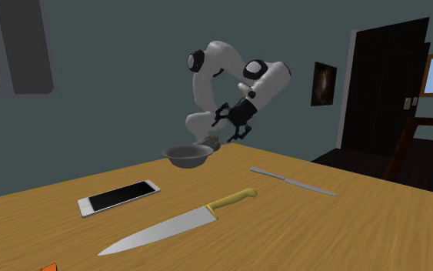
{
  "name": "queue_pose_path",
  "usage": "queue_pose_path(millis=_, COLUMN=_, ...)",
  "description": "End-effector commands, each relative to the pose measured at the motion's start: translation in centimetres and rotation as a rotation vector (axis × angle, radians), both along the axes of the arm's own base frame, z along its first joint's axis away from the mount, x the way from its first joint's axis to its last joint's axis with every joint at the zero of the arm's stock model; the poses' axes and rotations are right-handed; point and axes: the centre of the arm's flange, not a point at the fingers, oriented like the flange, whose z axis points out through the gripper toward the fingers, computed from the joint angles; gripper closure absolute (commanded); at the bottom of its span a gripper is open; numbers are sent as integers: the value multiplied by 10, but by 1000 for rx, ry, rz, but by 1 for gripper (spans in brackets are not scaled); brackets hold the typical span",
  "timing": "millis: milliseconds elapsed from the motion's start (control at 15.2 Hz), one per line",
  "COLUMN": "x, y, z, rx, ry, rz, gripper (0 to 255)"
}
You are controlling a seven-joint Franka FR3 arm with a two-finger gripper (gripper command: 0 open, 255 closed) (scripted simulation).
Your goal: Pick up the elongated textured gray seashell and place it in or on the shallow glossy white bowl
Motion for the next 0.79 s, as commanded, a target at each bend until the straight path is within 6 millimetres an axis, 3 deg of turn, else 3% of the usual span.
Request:
queue_pose_path(millis=0, x=53, y=-8, z=-74, rx=-109, ry=400, rz=-157, gripper=0)
queue_pose_path(millis=462, x=24, y=-25, z=-89, rx=-109, ry=400, rz=-157, gripper=0)
queue_pose_path(millis=726, x=21, y=-27, z=-90, rx=-109, ry=400, rz=-157, gripper=0)
